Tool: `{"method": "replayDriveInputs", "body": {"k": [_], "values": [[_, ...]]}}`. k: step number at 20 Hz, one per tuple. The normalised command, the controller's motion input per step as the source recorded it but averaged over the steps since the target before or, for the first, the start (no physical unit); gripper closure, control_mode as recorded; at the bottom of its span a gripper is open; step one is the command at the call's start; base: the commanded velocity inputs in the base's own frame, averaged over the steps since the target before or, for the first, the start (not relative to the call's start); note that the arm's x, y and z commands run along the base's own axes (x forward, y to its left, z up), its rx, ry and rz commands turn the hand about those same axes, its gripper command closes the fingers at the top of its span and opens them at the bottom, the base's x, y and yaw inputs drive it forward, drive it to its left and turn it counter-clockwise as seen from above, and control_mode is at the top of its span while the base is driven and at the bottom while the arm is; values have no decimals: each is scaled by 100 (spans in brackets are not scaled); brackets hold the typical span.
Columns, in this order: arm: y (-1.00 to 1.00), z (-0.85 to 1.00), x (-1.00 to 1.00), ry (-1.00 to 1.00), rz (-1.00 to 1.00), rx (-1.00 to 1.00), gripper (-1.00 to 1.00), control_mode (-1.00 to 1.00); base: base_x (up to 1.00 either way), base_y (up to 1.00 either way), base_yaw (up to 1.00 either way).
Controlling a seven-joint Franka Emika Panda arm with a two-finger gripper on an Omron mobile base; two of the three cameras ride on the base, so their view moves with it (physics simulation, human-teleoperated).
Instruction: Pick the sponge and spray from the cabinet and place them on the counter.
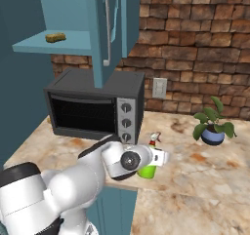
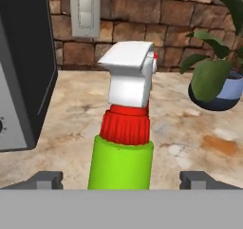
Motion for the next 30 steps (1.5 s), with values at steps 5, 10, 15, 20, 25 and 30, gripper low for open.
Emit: {"method": "replayDriveInputs", "body": {"k": [5,10,15,20,25,30], "values": [[9,0,-26,-5,0,-2,-100,-100,0,0,0],[15,1,-22,-7,0,-3,-100,-100,0,0,0],[15,0,-23,-7,0,-4,-100,-100,0,0,0],[28,-1,-23,-4,0,-5,-100,-100,0,0,0],[34,-8,-19,-2,0,-6,-100,-100,0,0,0],[44,-2,-55,-8,0,-7,-100,-100,0,0,0]]}}
